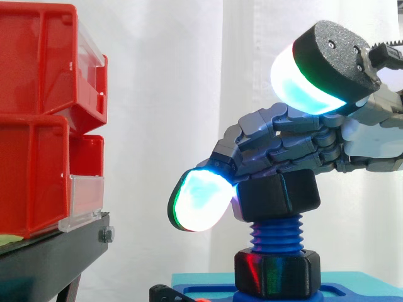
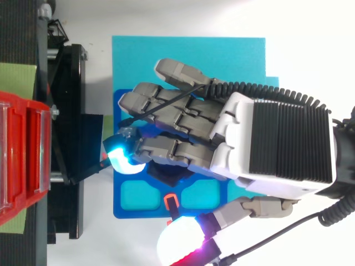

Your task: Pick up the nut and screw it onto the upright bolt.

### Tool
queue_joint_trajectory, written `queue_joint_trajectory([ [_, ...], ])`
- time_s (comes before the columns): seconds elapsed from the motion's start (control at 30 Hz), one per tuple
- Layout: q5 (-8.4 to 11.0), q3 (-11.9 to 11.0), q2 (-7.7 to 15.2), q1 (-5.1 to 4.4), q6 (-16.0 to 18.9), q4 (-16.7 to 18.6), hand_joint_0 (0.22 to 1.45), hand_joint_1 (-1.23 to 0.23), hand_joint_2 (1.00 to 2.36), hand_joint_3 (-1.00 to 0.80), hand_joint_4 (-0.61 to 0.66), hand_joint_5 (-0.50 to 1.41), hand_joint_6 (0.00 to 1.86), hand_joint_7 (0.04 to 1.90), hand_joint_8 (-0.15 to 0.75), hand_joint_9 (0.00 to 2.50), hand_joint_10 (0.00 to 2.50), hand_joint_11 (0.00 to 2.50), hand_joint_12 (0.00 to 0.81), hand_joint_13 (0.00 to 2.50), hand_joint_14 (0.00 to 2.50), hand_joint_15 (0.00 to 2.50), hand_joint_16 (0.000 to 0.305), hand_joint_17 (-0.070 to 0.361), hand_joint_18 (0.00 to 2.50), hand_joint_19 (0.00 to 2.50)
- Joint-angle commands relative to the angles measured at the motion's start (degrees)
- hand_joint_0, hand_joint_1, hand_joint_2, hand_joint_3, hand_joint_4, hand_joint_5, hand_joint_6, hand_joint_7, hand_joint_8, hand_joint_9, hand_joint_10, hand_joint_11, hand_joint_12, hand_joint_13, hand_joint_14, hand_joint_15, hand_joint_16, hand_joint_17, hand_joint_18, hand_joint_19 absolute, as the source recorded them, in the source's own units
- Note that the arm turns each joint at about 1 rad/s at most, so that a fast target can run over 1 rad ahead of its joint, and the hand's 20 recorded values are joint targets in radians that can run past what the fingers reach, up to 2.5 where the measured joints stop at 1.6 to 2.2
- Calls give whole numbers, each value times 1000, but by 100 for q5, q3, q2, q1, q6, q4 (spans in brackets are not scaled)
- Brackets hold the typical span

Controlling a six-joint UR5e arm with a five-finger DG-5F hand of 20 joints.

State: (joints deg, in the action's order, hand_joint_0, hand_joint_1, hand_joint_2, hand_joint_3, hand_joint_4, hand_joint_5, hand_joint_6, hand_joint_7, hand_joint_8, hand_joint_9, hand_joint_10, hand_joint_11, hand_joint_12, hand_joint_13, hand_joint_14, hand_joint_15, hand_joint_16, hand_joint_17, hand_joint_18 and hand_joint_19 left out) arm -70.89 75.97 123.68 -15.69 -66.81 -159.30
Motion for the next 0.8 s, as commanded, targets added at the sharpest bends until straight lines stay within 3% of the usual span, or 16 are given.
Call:
queue_joint_trajectory([
  [0.0,-4,-3,-2,23,2,-22,481,-73,1000,-500,216,-178,502,760,264,206,0,0,363,144,0,0,55,124,0,0],
  [0.23,-162,-20,-2,119,2,-40,486,-100,1000,-500,252,-165,503,870,284,250,0,0,362,202,0,0,48,107,0,0],
  [0.77,-760,-275,-2,515,-16,-330,506,-148,1000,-500,296,-63,503,1234,334,521,0,0,293,386,0,0,33,73,169,0],
])
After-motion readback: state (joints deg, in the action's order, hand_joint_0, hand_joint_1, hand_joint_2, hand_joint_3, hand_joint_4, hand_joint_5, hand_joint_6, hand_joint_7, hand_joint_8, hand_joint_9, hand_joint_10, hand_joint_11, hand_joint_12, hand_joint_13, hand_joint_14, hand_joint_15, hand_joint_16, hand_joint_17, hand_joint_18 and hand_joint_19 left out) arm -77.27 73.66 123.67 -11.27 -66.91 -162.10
